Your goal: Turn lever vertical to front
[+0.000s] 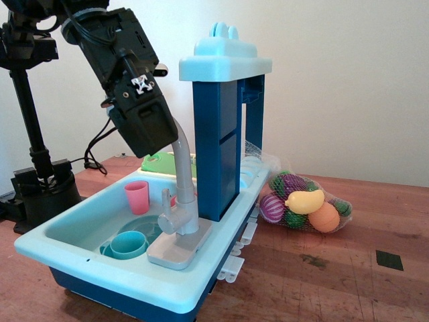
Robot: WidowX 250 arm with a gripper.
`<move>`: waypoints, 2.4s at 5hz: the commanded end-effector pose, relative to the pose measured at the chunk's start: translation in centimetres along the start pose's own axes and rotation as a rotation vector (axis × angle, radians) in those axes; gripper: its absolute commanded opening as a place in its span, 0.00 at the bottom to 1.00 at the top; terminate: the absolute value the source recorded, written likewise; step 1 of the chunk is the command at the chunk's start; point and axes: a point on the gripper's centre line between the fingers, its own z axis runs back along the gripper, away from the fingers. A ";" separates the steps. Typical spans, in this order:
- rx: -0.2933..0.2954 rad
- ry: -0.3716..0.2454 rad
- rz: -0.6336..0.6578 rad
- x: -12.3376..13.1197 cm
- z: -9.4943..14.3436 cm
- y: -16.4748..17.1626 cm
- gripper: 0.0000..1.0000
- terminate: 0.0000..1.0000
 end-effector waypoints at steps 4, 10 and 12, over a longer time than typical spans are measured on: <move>0.005 -0.015 -0.012 1.9 -2.7 -1.7 1.00 0.00; 0.038 -0.032 0.056 -0.5 -3.6 5.0 1.00 0.00; 0.040 -0.013 0.039 -1.6 -4.7 3.8 1.00 0.00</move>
